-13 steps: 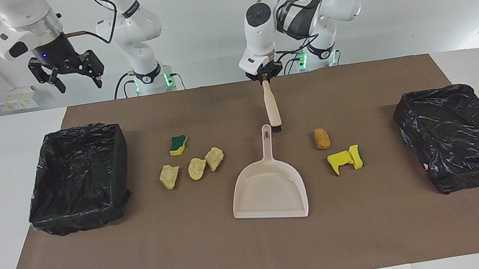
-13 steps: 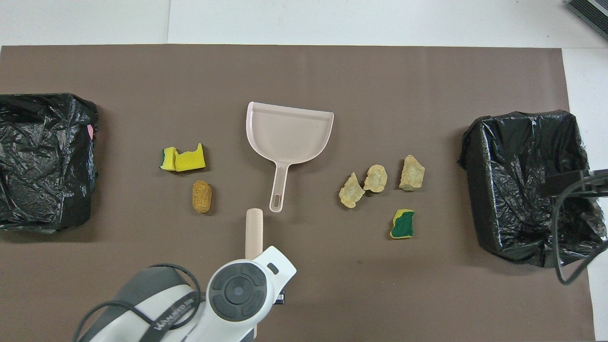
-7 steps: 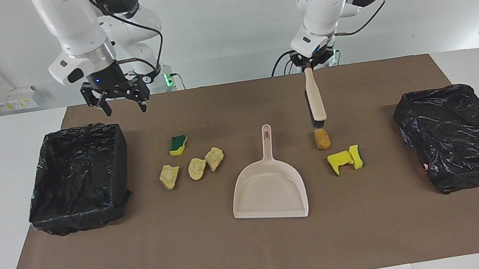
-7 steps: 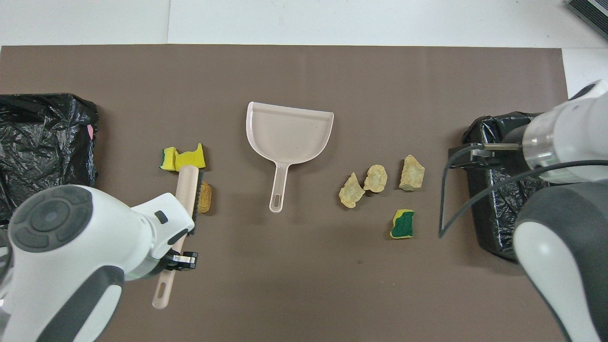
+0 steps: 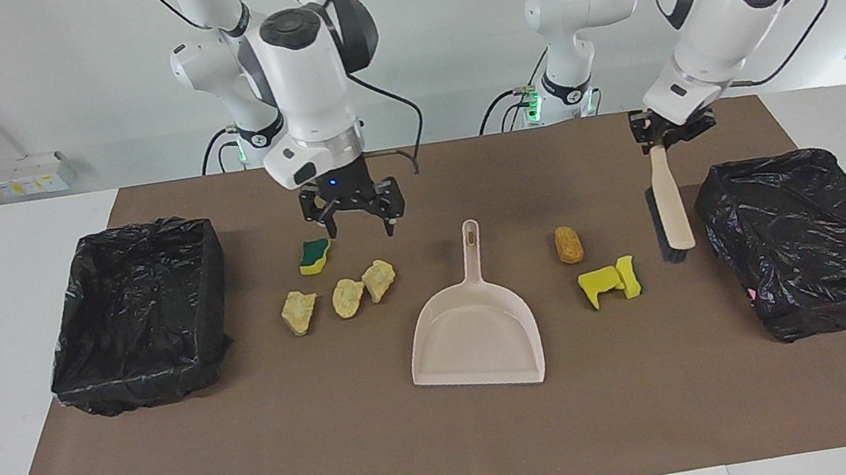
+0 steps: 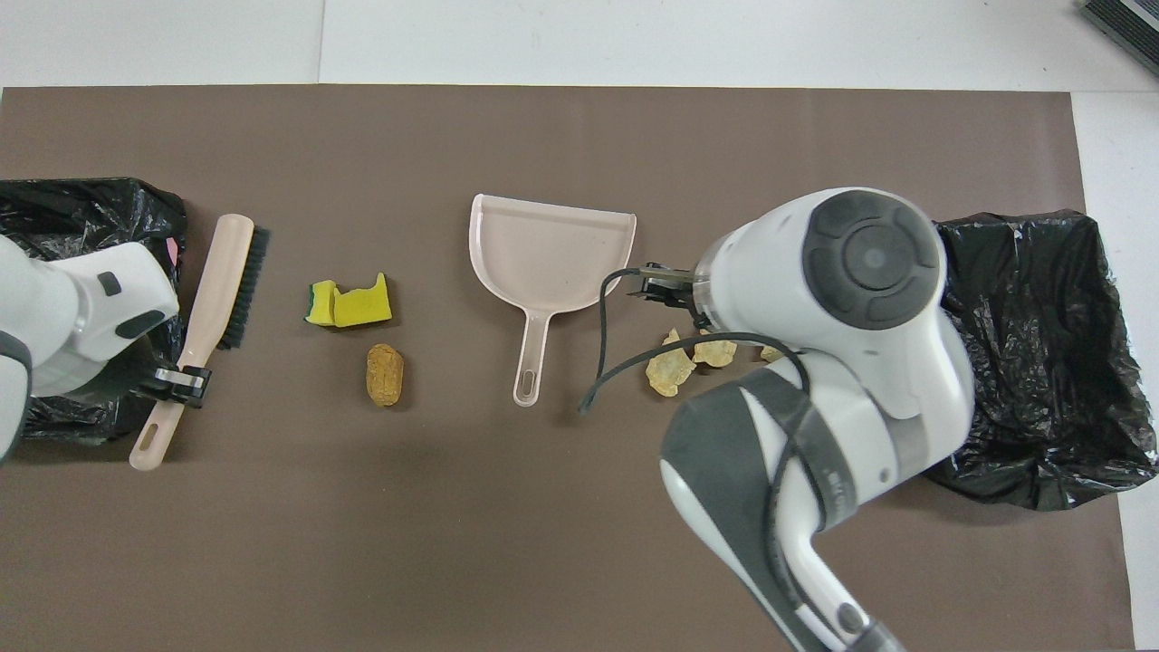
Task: Sweep and dump trash in bin
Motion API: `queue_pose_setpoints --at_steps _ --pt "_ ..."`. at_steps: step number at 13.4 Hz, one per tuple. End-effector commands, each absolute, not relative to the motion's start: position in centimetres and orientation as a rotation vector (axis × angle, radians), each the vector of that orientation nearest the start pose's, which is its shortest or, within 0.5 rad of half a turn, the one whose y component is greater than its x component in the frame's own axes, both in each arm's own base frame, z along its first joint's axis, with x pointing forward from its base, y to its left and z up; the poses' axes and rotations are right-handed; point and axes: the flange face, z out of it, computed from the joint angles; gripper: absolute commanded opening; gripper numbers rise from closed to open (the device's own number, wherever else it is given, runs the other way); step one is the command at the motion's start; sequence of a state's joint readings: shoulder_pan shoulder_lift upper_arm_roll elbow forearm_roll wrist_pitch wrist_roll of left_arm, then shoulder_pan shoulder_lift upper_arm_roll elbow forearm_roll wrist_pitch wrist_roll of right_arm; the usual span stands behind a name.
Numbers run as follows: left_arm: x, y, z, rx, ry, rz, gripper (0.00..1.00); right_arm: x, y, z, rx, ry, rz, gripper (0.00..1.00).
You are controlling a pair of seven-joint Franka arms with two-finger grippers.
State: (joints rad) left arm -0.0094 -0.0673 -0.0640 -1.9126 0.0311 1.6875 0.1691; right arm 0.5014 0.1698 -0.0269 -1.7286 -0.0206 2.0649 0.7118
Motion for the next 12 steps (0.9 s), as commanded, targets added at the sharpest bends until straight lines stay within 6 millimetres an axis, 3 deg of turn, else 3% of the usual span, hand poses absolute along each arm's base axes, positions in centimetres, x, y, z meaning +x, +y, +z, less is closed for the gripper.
queue_pose_setpoints --at_steps 1,3,6,9,12 --pt "55.2 -1.3 50.0 -3.028 0.497 0.181 0.00 55.9 33.6 45.9 -3.029 0.334 -0.267 1.00" --pt "55.7 1.4 49.7 -3.019 0.573 0.158 0.00 55.0 37.0 42.8 -3.049 0.272 -0.278 1.00" --pt "55.9 3.1 49.4 -2.993 0.619 0.154 0.00 52.8 42.9 37.5 -3.085 0.204 -0.354 0.97" --pt "56.3 3.0 48.0 -2.996 0.621 0.166 0.00 52.8 43.3 36.7 -3.099 0.168 -0.400 0.95" --pt "56.1 3.1 47.9 -2.997 0.622 0.174 0.00 52.3 43.7 36.2 -3.115 0.156 -0.384 0.79"
